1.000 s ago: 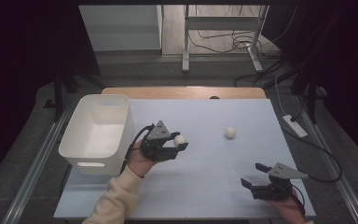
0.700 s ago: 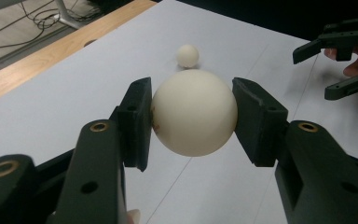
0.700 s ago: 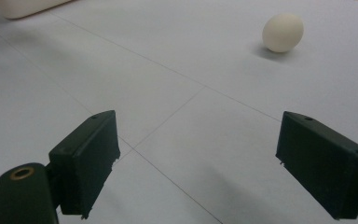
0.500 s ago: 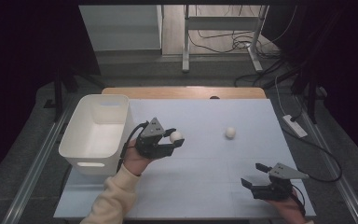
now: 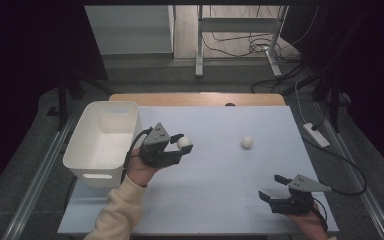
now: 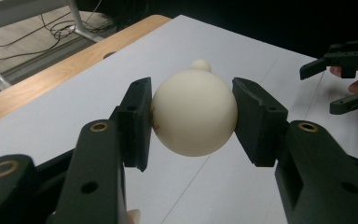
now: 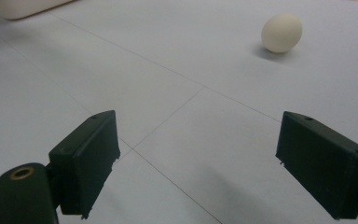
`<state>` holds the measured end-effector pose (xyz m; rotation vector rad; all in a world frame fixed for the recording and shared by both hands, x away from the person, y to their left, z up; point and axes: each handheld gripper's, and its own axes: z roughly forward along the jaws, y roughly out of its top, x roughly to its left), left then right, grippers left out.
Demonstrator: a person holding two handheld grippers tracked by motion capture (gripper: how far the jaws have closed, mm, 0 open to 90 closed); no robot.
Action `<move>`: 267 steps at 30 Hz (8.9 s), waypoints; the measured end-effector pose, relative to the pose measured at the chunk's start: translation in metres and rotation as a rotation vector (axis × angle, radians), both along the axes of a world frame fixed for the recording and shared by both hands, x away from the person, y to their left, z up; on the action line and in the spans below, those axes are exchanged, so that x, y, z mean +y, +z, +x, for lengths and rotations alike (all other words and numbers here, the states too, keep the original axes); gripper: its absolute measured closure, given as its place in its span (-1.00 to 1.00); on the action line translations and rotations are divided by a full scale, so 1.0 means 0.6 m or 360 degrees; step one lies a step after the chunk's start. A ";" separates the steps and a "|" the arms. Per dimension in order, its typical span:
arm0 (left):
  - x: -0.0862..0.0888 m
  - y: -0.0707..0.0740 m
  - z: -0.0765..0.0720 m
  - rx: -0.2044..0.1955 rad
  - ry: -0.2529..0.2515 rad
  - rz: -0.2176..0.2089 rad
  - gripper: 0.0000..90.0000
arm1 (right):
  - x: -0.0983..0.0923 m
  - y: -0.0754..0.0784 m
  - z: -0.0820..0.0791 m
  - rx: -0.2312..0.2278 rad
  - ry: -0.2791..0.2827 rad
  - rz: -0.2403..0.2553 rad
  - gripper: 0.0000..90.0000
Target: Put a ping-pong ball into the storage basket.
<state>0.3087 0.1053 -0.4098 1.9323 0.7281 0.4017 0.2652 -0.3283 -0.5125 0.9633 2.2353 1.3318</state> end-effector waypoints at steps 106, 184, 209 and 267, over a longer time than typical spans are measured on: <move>0.173 0.048 -0.004 -0.0087 0.0501 -0.0193 0.13 | 0.001 0.000 -0.001 0.0002 0.0002 -0.0005 -0.71; 0.290 0.007 0.070 0.0270 0.0899 0.0060 0.12 | 0.003 0.001 0.001 0.0008 0.0009 0.0005 -0.71; 0.293 0.003 0.073 0.0312 0.0943 0.0054 -0.55 | 0.003 0.001 0.001 0.0007 0.0008 0.0003 -0.71; 0.184 0.036 -0.016 0.0064 0.0389 -0.0202 -0.70 | 0.010 -0.003 0.012 0.0009 0.0021 0.0011 -0.71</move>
